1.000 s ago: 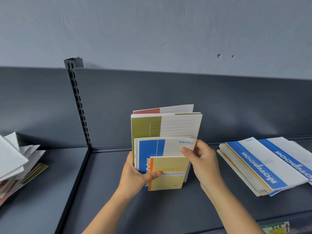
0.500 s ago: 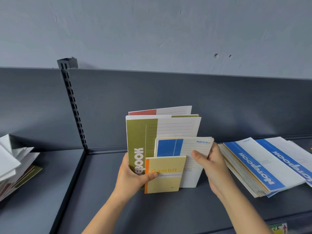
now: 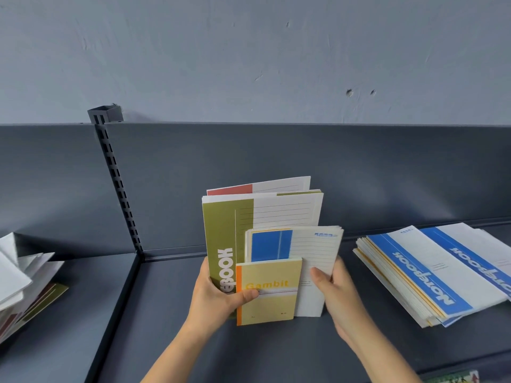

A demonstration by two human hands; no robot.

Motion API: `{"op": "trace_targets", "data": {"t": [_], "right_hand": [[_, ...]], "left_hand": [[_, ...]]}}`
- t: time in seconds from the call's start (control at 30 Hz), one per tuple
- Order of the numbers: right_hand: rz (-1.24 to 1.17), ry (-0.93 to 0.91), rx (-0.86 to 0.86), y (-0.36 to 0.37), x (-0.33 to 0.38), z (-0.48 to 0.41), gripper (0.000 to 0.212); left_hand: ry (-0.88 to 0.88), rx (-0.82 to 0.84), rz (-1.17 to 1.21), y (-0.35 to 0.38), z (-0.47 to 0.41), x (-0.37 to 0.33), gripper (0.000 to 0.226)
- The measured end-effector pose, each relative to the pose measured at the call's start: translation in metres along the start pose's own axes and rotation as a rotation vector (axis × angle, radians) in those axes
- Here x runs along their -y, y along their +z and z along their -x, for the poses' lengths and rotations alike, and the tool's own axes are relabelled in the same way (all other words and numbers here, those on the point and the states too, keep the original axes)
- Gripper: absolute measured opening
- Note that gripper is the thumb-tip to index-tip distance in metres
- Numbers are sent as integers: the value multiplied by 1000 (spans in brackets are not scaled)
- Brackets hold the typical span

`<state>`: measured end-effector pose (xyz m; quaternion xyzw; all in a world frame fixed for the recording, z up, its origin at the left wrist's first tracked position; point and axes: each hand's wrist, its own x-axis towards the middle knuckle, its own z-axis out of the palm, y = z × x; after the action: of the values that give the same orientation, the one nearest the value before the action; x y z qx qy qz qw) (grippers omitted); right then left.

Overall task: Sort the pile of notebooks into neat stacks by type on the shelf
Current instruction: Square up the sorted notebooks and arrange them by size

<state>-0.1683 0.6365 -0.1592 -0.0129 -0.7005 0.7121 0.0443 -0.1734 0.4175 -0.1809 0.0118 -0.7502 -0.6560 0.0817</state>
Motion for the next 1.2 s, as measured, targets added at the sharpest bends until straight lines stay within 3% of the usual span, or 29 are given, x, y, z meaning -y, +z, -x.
{"op": "trace_targets", "data": {"t": [0.1,0.27,0.43,0.63,0.77,0.87,1.03,1.2], "right_hand": [[29,-2,91,13,-4,6,28],[51,-235,-64,9,43,-3,65],[1,-188,9,6,98,-31,24],[49,-159,26,1,101,-36,12],[-140,-170,-150,-22,99,-38,14],[-114,-144,-256,-37,97,-35,15],[10,-76,-35,-48,77,-28,44],[70,-19,-49,-51,49,-19,29]], "left_hand": [[7,8,-21,1,0,0,72],[16,5,-17,4,0,-3,65],[14,20,-11,3,0,-2,63],[24,71,-5,0,0,-1,68],[40,89,-1,-1,1,-2,76],[44,108,11,2,2,-3,74],[56,140,17,12,3,-6,74],[49,163,42,13,1,-10,88]]}}
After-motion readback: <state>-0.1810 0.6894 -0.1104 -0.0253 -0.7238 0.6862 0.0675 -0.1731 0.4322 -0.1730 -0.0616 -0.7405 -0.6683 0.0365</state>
